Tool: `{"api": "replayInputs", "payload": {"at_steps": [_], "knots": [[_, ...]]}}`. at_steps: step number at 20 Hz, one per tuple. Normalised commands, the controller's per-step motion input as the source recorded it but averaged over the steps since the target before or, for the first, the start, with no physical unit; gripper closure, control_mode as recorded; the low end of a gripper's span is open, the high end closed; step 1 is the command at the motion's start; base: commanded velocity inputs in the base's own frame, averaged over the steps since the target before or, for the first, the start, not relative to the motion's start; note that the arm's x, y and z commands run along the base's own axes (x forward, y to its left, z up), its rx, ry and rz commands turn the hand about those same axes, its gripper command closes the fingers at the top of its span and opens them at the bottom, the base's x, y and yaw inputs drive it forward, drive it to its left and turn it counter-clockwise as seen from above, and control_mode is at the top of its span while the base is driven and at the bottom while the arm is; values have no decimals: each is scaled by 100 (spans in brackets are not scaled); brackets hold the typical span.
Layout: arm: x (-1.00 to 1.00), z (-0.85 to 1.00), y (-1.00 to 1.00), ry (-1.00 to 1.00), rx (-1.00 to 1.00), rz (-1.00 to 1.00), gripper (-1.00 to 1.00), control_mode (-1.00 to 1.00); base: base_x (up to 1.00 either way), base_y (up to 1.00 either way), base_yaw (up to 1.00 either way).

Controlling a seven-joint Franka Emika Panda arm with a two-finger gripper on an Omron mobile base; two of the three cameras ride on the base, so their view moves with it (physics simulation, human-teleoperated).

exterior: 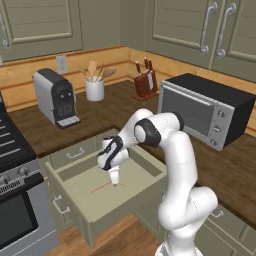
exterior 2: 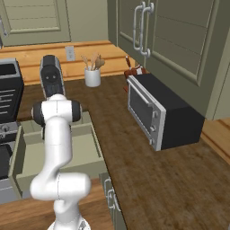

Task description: Take a straw from the drawer in front and place it inside the glass cup on the dining counter.

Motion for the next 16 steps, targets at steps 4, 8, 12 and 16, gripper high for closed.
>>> {"api": "replayInputs", "payload": {"at_steps": [4,8,12,16], "knots": [[6,-1,0,-12,-13,-19,-100,-100,0,0,0],[7,-8,0,-5,-10,-17,-100,-100,0,0,0],[-3,-26,0,0,-4,-16,-100,-100,0,0,0],[-34,-29,1,-1,0,-18,-100,-100,0,0,0]]}}
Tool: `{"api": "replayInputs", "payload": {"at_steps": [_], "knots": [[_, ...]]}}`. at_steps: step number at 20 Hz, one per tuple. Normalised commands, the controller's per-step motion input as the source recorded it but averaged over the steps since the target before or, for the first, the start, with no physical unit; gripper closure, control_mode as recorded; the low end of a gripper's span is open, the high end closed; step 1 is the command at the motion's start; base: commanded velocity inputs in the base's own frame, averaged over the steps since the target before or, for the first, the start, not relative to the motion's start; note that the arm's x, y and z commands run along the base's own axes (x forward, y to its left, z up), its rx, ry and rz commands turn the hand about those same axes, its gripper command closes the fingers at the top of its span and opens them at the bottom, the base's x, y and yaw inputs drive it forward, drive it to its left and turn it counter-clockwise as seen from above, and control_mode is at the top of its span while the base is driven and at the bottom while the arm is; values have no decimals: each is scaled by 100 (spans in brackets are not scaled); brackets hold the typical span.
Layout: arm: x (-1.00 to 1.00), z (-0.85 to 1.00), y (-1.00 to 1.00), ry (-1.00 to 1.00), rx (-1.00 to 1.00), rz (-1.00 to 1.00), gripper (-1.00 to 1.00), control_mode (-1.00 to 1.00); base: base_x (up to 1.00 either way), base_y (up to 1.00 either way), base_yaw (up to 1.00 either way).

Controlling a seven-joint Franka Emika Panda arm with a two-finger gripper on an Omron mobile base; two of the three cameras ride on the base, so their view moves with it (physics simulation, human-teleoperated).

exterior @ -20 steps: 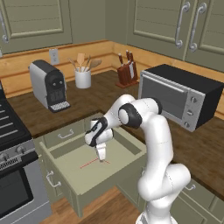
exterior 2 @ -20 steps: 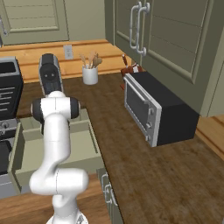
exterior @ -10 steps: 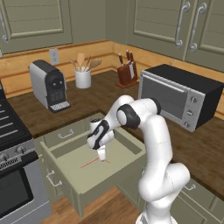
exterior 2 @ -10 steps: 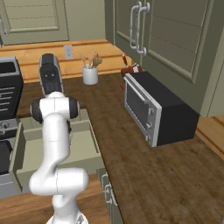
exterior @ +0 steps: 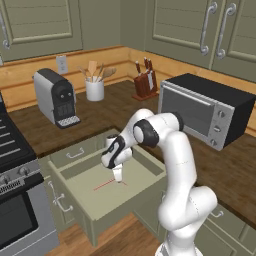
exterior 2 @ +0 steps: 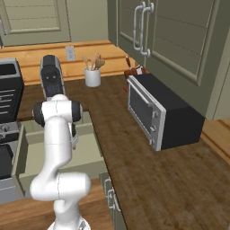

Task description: Take a straw from the drawer in front and place it inside the glass cup on the dining counter.

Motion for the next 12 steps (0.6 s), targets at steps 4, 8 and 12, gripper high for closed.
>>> {"api": "replayInputs", "payload": {"at_steps": [4,8,12], "knots": [[-64,-2,16,-10,0,-21,-100,-100,0,0,0],[-64,-4,17,-15,-1,-23,-100,-100,0,0,0],[-9,-28,5,-14,-7,-19,-100,-100,0,0,0]]}}
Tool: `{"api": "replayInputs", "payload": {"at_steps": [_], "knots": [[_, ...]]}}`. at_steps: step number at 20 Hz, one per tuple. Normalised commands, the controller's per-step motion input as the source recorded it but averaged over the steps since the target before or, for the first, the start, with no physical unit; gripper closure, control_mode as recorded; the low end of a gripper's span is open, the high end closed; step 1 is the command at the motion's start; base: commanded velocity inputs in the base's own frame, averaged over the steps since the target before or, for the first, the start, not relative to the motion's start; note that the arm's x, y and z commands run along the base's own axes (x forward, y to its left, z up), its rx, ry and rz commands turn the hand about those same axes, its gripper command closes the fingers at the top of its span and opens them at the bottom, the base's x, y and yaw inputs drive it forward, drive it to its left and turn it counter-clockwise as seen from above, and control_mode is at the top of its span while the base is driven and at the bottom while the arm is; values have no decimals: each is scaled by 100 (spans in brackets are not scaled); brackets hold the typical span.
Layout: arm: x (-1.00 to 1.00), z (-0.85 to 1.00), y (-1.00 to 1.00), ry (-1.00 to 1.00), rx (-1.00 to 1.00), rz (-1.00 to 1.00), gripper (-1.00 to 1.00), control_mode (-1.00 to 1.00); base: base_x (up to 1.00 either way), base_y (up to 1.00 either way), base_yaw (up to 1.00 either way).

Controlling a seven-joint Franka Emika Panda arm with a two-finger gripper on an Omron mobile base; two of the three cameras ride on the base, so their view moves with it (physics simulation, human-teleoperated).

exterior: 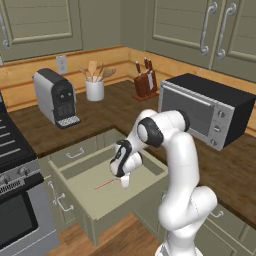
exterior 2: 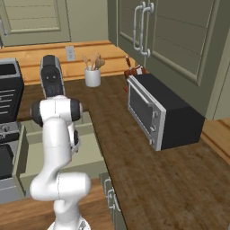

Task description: Take a straw from the drawer in front and place it inside the glass cup on the dining counter.

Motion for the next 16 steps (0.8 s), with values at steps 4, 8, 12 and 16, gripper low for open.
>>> {"api": "replayInputs", "payload": {"at_steps": [4,8,12,16], "knots": [[-1,-51,9,-11,-10,-20,-100,-100,0,0,0],[-1,-51,37,-5,-8,-22,-100,-100,0,0,0],[-29,-13,51,-6,0,-23,-100,-100,0,0,0],[-31,0,67,-10,0,-22,-100,-100,0,0,0]]}}
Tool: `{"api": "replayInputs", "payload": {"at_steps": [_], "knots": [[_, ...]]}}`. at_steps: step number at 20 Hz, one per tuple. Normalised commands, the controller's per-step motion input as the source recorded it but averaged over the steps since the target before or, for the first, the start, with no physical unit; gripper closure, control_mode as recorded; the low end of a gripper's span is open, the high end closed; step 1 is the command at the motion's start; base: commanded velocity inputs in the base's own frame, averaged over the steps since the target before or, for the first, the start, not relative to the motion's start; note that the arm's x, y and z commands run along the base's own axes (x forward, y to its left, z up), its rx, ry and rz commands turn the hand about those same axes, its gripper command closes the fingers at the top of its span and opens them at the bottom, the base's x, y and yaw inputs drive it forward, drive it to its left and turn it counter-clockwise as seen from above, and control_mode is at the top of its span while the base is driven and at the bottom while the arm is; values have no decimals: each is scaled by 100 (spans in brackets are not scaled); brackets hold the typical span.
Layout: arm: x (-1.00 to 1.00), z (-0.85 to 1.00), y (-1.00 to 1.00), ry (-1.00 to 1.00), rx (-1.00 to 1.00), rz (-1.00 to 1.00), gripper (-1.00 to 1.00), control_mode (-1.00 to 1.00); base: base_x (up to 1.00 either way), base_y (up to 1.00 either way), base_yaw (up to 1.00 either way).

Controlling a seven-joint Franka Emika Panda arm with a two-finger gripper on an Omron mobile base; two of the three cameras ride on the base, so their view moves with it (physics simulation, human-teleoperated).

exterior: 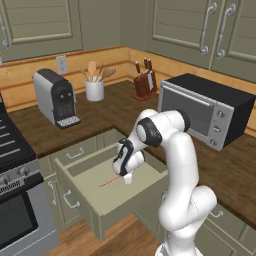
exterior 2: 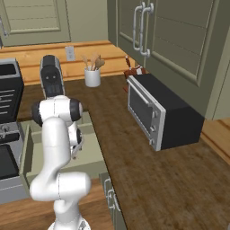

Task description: Take a straw from the drawer in front and place it inside the glass cup on the dining counter.

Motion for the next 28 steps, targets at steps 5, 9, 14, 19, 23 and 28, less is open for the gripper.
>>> {"api": "replayInputs", "payload": {"at_steps": [5,9,14,19,23,28], "knots": [[-3,-2,47,-9,0,-22,-100,-100,0,0,0],[0,-29,34,-1,0,-22,-100,-100,0,0,0],[-5,-58,30,0,0,-23,100,-100,0,0,0],[-20,-67,13,0,0,-23,100,-100,0,0,0],[-39,-51,11,0,0,-22,100,-100,0,0,0],[-50,-26,20,-6,0,-21,100,-100,0,0,0]]}}
